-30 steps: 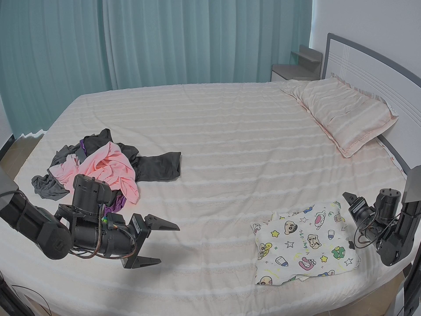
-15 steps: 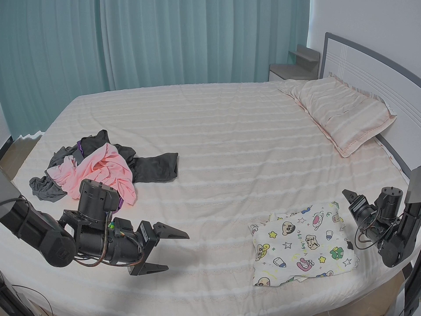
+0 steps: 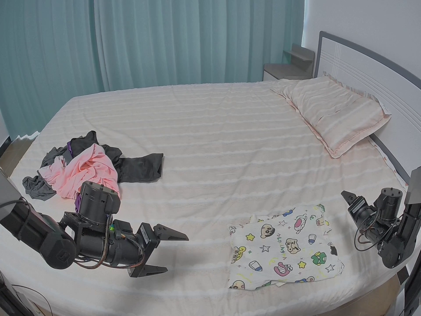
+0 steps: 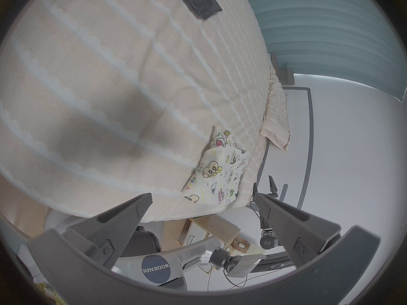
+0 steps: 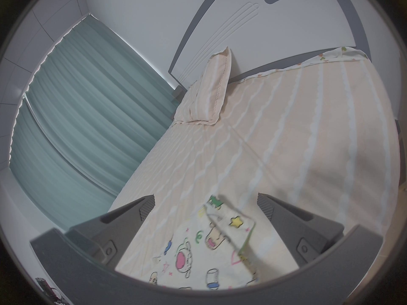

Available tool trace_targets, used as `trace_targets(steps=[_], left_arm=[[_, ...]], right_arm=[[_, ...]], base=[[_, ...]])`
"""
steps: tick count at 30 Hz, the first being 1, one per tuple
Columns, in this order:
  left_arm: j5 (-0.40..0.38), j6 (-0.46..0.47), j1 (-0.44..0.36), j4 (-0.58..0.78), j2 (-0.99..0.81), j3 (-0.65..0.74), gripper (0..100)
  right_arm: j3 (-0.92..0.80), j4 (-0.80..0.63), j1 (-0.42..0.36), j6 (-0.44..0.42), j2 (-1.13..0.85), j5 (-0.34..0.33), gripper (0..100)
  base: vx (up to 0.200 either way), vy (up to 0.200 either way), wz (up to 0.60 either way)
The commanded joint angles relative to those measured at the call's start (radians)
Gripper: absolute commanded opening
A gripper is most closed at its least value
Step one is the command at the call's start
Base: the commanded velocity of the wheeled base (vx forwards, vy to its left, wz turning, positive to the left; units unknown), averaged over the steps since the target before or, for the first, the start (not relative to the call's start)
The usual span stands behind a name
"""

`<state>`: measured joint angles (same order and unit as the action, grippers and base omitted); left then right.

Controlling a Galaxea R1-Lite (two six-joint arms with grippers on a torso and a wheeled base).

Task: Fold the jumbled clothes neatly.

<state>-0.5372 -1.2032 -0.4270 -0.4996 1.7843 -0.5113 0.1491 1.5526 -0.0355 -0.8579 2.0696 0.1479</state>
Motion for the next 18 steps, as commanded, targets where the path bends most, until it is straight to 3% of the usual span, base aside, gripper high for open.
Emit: trace_targets(steps=[1,5,11,18], left_arm=[[0.011,0.001,-0.029,-0.005,0.000,0.005,100],[0.033,-0.003,-0.039,-0.005,0.001,0.005,100],[0.034,-0.001,-0.044,-0.005,0.007,0.007,100],[0.036,0.001,-0.044,-0.007,0.009,0.008,100]], right_arm=[[-0.002,0.014,-0.001,0.000,0.001,-0.001,100],[-0.003,0.014,-0.003,0.000,0.001,-0.001,100],[-0.013,0.014,-0.018,0.000,0.003,-0.001,100],[-0.014,0.014,-0.023,0.000,0.004,-0.001,100]], base=[[0.000,0.000,0.00],[0.000,0.000,0.00],[-0.200,0.000,0.00],[0.000,0.000,0.00]])
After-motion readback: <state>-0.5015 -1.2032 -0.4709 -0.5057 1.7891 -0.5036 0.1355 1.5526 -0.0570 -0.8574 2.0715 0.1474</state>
